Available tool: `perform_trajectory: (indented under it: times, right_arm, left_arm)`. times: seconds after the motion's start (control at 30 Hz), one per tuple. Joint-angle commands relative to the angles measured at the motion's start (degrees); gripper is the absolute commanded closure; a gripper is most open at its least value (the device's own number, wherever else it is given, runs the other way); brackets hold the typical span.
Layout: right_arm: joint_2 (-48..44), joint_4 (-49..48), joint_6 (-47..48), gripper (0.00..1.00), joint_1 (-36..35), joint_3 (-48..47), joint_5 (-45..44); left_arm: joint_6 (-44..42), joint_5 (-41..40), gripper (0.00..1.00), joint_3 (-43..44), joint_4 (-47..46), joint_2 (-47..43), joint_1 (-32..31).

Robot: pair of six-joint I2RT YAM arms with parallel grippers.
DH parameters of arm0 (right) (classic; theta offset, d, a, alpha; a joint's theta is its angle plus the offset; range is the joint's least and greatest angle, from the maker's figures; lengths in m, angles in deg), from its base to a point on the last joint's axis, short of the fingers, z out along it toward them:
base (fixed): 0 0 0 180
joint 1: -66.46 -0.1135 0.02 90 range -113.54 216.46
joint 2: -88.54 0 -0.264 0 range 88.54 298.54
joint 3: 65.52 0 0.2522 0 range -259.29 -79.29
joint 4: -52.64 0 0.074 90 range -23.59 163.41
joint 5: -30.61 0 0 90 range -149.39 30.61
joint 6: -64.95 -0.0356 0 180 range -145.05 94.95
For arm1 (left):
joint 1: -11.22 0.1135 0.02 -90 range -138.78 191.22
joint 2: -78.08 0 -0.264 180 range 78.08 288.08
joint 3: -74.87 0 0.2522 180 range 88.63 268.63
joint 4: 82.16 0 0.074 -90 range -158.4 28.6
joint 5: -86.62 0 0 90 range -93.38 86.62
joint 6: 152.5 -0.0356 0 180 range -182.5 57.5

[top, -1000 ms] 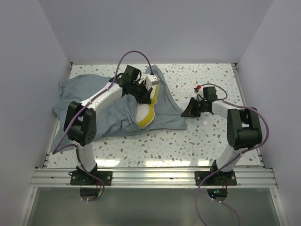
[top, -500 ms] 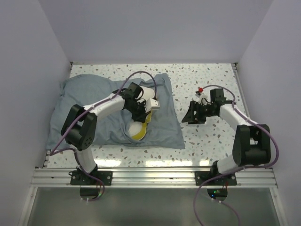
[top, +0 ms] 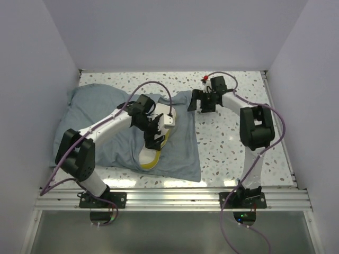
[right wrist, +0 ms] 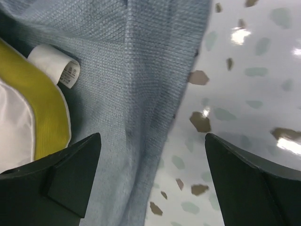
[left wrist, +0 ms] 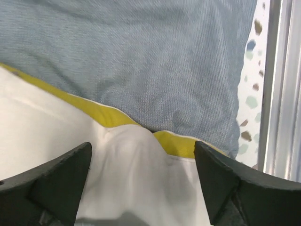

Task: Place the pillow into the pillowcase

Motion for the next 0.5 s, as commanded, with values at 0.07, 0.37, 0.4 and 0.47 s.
perform_trajectory:
  times: [0.07, 0.37, 0.4, 0.47]
  right_arm:
    - [6.92, -0.23, -2.19, 0.04, -5.17, -6.51, -5.40]
    - [14.76, 0.64, -5.10, 0.45, -7.37, -11.35, -4.78]
    - [14.32, 0.30, -5.10, 0.82, -7.10, -10.75, -3.56]
    - [11.70, -0.06, -5.36, 1.00, -6.23, -8.73, -1.98]
  left_arm:
    - [14.63, -4.13, 0.00, 2.59, -13.05, -7.59, 0.11]
    - [21.57, -34.59, 0.00, 6.01, -24.83, 3.88, -8.40]
    - [22.55, -36.90, 0.00, 6.72, -25.36, 5.66, -8.85]
    - [23.96, -42.25, 0.02, 9.35, -25.19, 10.65, -9.20]
